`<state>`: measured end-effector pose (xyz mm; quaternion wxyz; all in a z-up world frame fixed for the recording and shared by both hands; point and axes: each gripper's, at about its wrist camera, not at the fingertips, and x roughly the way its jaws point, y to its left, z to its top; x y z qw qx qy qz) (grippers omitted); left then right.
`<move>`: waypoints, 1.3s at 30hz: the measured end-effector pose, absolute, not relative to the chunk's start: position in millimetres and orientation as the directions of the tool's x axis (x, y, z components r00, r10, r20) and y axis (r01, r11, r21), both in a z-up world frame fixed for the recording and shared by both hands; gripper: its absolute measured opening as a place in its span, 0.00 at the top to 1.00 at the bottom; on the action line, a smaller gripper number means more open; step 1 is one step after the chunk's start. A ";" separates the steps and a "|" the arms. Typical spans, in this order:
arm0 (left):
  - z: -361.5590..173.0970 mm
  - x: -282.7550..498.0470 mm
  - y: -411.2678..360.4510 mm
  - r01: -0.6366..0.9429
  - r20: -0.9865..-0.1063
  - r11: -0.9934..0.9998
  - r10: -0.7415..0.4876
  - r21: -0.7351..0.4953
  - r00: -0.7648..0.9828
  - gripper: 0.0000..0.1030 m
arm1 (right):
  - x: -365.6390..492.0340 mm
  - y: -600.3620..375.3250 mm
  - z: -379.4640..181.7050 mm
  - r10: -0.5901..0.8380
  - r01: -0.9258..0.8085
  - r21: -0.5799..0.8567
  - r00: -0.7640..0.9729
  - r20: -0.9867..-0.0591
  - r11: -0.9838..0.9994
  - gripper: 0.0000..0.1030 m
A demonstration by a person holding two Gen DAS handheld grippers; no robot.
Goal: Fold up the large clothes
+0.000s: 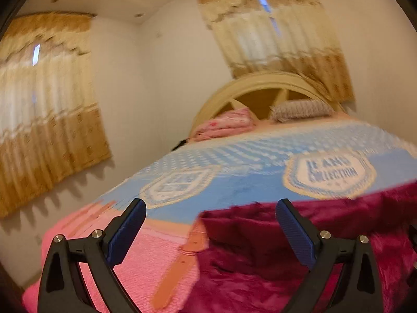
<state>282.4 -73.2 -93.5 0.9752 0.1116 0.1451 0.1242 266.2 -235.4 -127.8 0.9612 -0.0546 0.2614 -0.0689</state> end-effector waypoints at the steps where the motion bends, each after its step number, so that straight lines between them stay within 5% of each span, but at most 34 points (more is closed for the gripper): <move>1: -96.9 290.6 -79.9 -0.200 -0.263 0.939 0.275 0.279 0.925 0.03 | 275.8 -239.5 -131.0 -0.163 0.106 -0.137 0.839 -0.519 0.985 0.29; 5: -116.2 343.9 -87.1 -0.216 -0.320 0.904 0.342 0.370 0.883 0.03 | 312.2 -270.3 -131.5 -0.193 0.171 -0.092 0.796 -0.574 0.981 0.29; 13: -170.5 402.7 -72.6 -0.200 -0.523 0.911 0.376 0.361 0.765 0.03 | 342.8 -295.1 -177.4 -0.230 0.225 -0.093 0.721 -0.653 0.970 0.28; 39: -207.2 432.1 -69.2 -0.139 -0.659 0.929 0.343 0.342 0.669 0.01 | 359.3 -295.0 -200.1 -0.255 0.237 -0.130 0.632 -0.732 0.963 0.16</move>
